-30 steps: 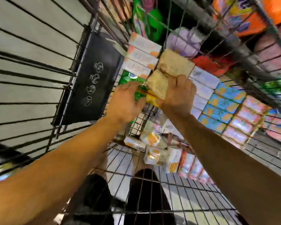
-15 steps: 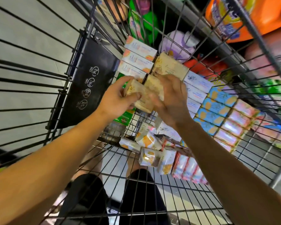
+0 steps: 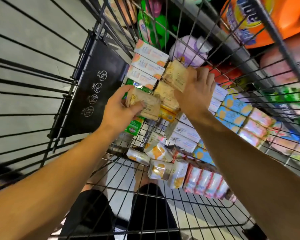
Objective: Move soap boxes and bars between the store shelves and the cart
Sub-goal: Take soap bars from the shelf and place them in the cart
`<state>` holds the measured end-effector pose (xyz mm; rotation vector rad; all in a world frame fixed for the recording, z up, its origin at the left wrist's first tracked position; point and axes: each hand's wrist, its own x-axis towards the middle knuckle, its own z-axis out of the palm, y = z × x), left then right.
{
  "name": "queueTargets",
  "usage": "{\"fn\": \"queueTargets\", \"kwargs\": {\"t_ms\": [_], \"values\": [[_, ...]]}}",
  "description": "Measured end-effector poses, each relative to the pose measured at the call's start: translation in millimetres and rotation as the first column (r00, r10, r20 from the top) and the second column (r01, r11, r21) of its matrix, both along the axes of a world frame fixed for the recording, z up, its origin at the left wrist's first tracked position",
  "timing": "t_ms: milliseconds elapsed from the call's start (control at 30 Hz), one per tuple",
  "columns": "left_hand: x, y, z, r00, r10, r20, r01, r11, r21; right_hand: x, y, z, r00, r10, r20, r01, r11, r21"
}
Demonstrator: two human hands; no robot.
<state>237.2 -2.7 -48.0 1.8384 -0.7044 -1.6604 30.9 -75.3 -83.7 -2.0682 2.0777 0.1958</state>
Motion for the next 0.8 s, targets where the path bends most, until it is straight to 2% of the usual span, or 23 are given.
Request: {"fn": "queueTargets", "kwargs": {"t_ms": [200,333,467,633,800], "values": [[0,7,8,0.995,0.005,0.104,-0.001,0.999,-0.041,-1,15,23,0.981,0.015,0.193,-0.006,0.999,-0.046],[1,15,31,0.988,-0.058,0.146,0.069,0.995,-0.073,-7,39,59,0.954,-0.006,0.300,0.022,0.998,-0.052],[0,29,78,0.986,-0.071,0.152,0.084,0.993,-0.082,-21,68,99,0.946,-0.032,0.322,0.046,0.998,-0.037],[-2,52,148,0.982,-0.096,0.162,0.119,0.982,-0.144,-32,119,171,0.889,-0.096,0.447,0.134,0.990,-0.053],[1,93,218,0.992,-0.103,0.072,0.118,0.960,-0.255,-32,185,235,0.891,-0.052,0.452,0.127,0.982,-0.137]]}}
